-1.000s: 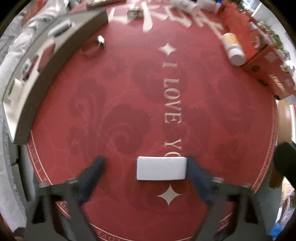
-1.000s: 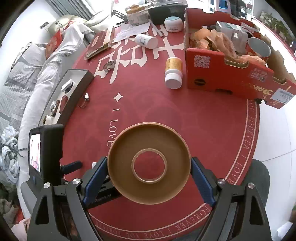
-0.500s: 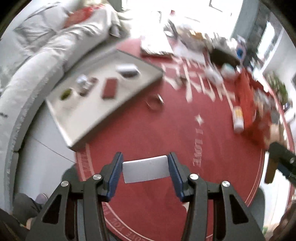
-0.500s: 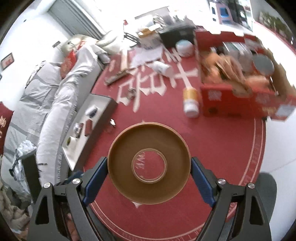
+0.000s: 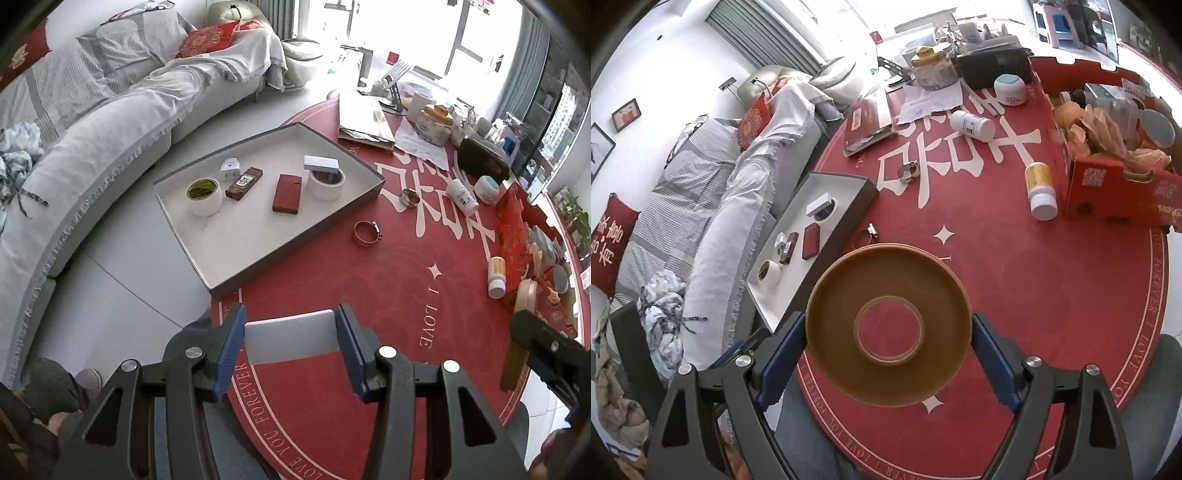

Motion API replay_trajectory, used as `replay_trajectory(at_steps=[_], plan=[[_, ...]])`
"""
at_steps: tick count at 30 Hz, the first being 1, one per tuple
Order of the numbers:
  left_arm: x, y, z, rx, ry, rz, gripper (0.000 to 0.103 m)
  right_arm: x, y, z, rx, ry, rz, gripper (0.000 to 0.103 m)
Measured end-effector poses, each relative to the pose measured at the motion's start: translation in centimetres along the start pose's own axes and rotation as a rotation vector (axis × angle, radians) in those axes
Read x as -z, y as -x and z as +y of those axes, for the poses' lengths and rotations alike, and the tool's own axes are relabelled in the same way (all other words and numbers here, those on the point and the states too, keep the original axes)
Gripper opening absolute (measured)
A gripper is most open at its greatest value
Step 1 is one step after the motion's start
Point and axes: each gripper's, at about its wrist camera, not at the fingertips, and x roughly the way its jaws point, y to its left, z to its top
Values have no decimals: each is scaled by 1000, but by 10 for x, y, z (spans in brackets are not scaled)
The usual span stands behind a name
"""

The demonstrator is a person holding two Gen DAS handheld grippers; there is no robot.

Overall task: Organize rigid objects
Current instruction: 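Lift the white card in the left tool while the right tool lifts the brown ring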

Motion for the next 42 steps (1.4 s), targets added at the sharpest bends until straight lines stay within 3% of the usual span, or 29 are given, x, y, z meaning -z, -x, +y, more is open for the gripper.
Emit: replay_trajectory(at_steps=[4, 11, 17, 42], plan=[[2, -1, -3, -8, -16, -2, 53, -5, 2, -1, 2, -6, -16, 88], [7, -3, -12, -17, -57, 2, 53, 15, 7, -2, 84, 39, -66, 88], [8, -8, -12, -25, -54, 20, 53, 32, -9, -11, 101, 47, 1, 88], [11, -15, -15, -27, -72, 39, 53, 40, -13, -18, 96, 31, 14, 88]])
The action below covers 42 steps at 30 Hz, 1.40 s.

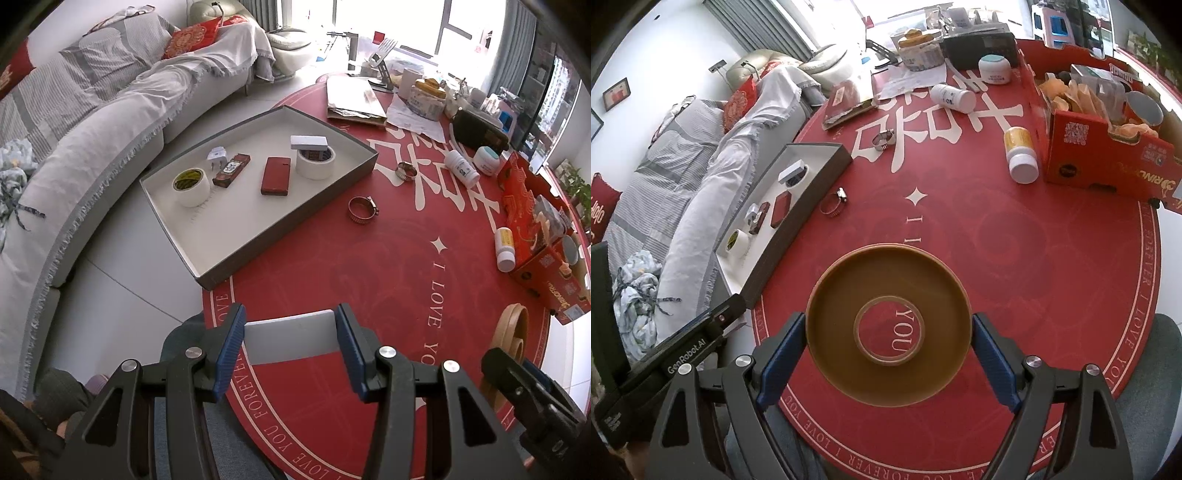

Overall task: Organize rigid objects
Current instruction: 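Lift the white card in the left tool while the right tool lifts the brown ring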

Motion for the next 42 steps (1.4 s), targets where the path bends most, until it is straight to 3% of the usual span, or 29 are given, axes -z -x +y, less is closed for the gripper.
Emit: replay_trajectory(at_steps=[28, 36, 42], plan=[[0, 2, 3, 9, 8, -7, 53, -7, 9, 2, -3, 11, -34, 88], [-30, 35, 3, 53, 3, -74, 53, -26, 29, 14, -20, 39, -87, 88], [-82, 87, 8, 115, 14, -170, 53, -64, 58, 38, -77, 78, -166, 88]])
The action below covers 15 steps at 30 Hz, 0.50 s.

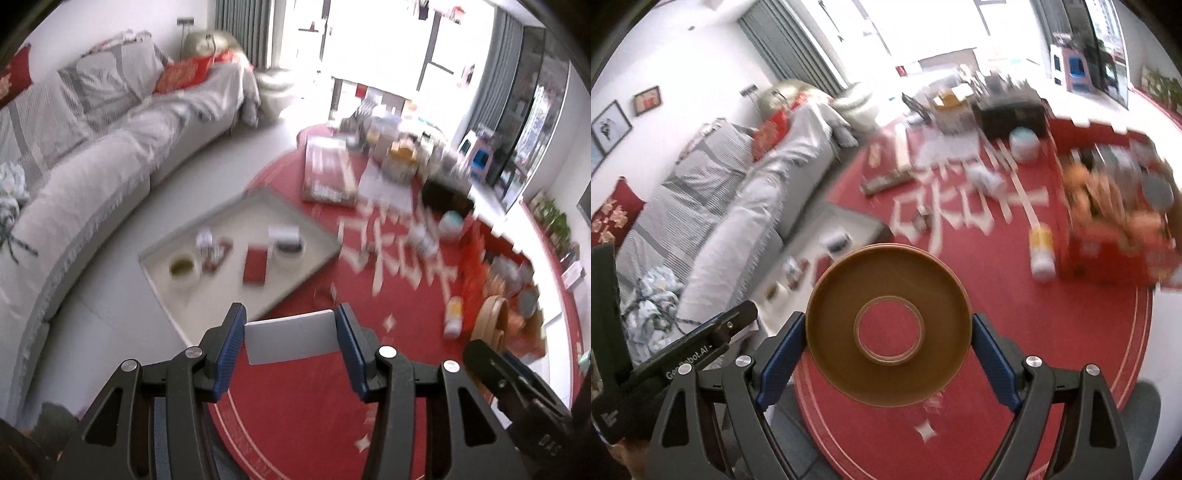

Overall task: Organize rigid objects
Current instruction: 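Lift the white card in the left tool while the right tool lifts the brown ring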

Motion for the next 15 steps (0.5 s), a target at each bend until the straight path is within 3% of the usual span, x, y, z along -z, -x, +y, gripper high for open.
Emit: replay_trajectory(at_steps=[10, 15], plan=[[-100, 78, 14, 94, 45, -167, 53, -94, 41, 62, -140, 79, -147, 88], [-135, 96, 28, 54, 58, -257, 53, -138, 58, 99, -159, 160, -231, 88]])
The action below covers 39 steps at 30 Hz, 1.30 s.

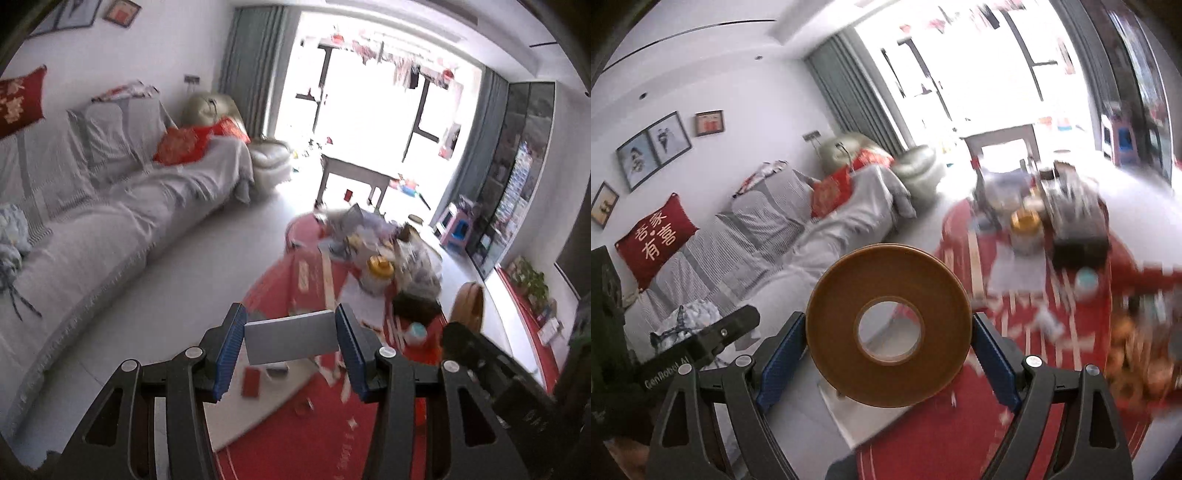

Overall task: Organize rigid objects
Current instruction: 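Lift the white card in the left tool while the right tool lifts the brown ring, then open the left tool to drop the white card while the right tool drops the brown ring into the tray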

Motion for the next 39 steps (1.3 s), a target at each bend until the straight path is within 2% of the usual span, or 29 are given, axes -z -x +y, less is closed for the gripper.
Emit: replay_trajectory(at_steps=[3, 6, 11, 14, 20, 22, 26, 31, 39], plan=[[-13, -6, 21, -48, 37, -23, 54, -22, -7, 16, -24, 30, -15, 88], [-14, -24, 43, -102, 74, -6, 54, -33, -23, 31, -30, 69, -6, 88], [15, -73, 78, -217, 98, 76, 54, -20, -70, 38, -27, 86, 94, 88], [48, -107, 95, -253, 116, 155, 54, 5, -107, 37, 4, 95, 183, 88], [120, -179, 115, -307, 140, 373, 53, 74, -178, 18, 61, 70, 403, 88], [139, -194, 117, -327, 123, 421, 53, 96, -197, 9, 80, 60, 473, 88], [161, -212, 119, -340, 105, 469, 53, 123, -223, -9, 99, 19, 576, 88], [166, -226, 121, -345, 102, 491, 53, 125, -246, -14, 119, 34, 613, 88], [164, -246, 119, -347, 89, 511, 54, 115, -290, 2, 128, 102, 614, 88]])
